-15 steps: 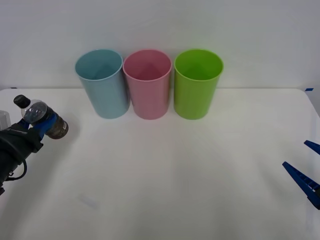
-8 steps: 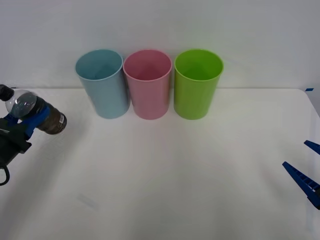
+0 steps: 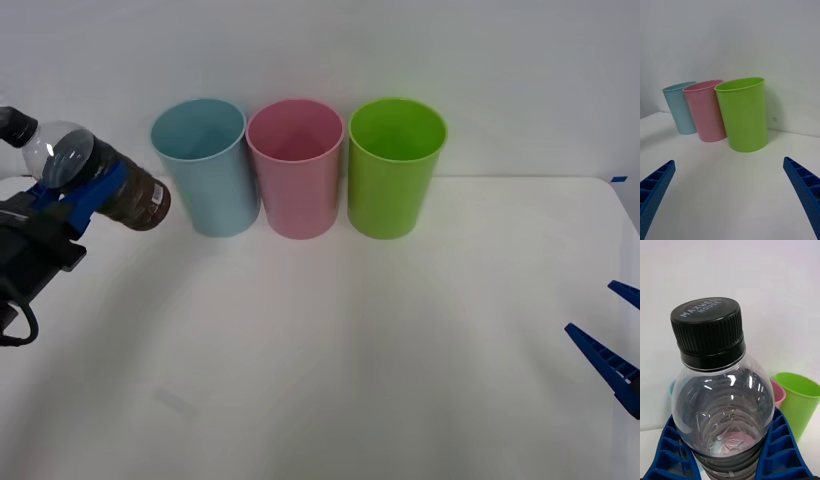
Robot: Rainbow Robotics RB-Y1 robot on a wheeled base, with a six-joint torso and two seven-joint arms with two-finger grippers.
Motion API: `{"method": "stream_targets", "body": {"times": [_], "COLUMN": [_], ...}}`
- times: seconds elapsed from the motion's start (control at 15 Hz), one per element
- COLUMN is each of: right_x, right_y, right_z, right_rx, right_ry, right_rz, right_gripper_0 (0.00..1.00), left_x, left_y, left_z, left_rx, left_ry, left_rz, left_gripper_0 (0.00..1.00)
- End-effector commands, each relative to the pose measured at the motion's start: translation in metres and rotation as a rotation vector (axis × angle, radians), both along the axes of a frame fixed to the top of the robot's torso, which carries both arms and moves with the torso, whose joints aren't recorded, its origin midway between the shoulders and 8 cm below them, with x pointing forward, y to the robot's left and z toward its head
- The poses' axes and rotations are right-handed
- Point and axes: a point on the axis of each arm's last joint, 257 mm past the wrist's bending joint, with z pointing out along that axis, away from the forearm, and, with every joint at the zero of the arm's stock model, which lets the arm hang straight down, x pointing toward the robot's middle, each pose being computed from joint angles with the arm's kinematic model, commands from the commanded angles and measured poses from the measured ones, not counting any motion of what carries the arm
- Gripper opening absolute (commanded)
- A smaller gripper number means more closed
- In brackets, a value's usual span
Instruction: Grasp the object on the table and drop it into the matching bin: aluminum can to the light blue bin, PET bottle to the pink bin.
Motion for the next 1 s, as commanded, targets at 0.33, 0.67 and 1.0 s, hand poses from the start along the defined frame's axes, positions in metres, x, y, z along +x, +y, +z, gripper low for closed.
{"method": "stream_targets", "body": {"times": [0.33,0.67,1.0], "right_x": [0.000,0.000,0.000], "right_y": [0.000,0.000,0.000], "right_z": [0.000,0.000,0.000], "right_rx": [0.000,0.000,0.000], "right_ry": [0.000,0.000,0.000], "right_rz": [0.000,0.000,0.000], "right_gripper_0": [1.00,1.00,1.00], "left_x": [0.041,0.095,0.151], "left_y": [-0.072,-0.125,-0.167], "left_z": [0.024,0.035,0.047], "left_rx": [0.003,0.009,-0.006], "left_ry": [-0.035,-0.075,-0.116], "left_rz": [-0.131,-0.301,-0.373], "left_gripper_0": [0.00,0.00,0.00]}}
